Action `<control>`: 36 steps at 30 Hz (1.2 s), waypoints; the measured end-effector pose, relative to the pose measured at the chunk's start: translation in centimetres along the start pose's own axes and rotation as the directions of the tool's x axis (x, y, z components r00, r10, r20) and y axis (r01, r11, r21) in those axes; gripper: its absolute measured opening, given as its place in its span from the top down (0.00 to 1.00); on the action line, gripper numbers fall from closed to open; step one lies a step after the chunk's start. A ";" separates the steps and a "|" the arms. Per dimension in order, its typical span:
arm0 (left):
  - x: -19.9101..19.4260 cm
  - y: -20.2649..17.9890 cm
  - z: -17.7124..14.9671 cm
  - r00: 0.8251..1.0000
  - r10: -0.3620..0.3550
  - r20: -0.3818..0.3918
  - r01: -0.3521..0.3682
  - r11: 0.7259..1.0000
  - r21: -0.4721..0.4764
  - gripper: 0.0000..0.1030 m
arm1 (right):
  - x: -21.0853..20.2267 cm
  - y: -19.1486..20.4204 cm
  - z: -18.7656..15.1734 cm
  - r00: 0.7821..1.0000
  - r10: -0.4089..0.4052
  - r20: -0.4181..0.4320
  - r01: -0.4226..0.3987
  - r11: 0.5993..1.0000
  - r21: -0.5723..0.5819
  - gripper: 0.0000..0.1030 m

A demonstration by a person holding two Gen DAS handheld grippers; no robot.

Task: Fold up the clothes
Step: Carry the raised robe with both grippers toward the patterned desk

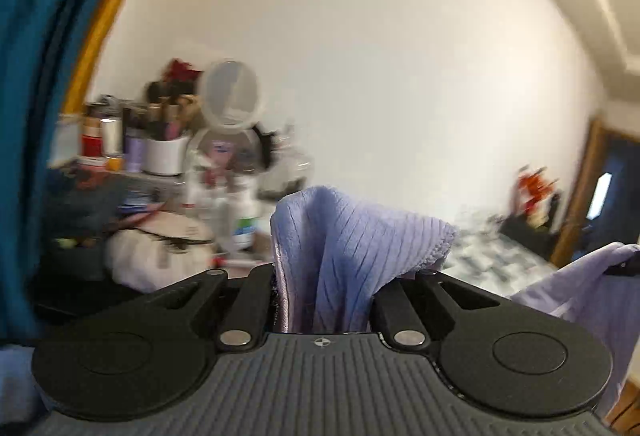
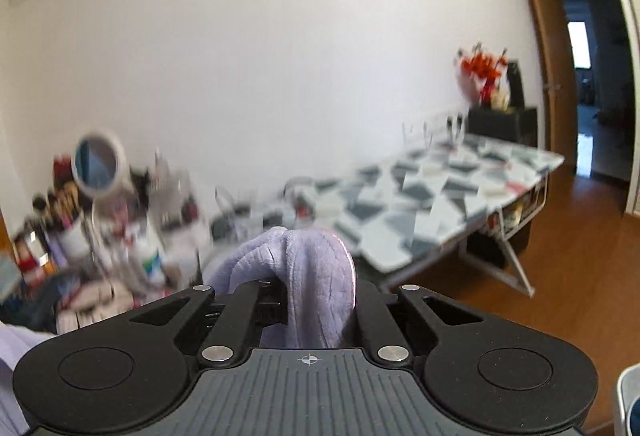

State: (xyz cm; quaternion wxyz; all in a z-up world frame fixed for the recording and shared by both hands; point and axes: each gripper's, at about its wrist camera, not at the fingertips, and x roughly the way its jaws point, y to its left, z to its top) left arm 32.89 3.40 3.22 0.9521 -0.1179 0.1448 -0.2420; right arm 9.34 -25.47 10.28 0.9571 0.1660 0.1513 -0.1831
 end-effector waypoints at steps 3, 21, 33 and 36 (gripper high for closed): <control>0.5 -4.0 0.5 0.998 -0.032 0.048 0.032 0.999 0.011 0.92 | -2.2 -2.2 2.7 0.997 -0.010 0.079 0.009 1.000 0.006 0.94; 3.0 -30.4 1.9 0.939 -0.165 0.303 0.153 0.986 0.064 0.92 | -9.5 -30.8 16.4 0.925 -0.025 0.380 0.018 1.000 0.023 0.94; 11.0 -48.9 -7.1 0.955 -0.285 0.085 0.282 0.958 0.047 0.92 | -12.5 -51.2 19.5 0.905 -0.013 0.425 0.068 0.991 -0.113 0.94; 14.1 -51.1 -9.8 0.943 -0.331 -0.018 0.332 0.943 0.014 0.92 | -11.8 -53.8 19.1 0.924 -0.064 0.376 0.111 0.988 -0.104 0.94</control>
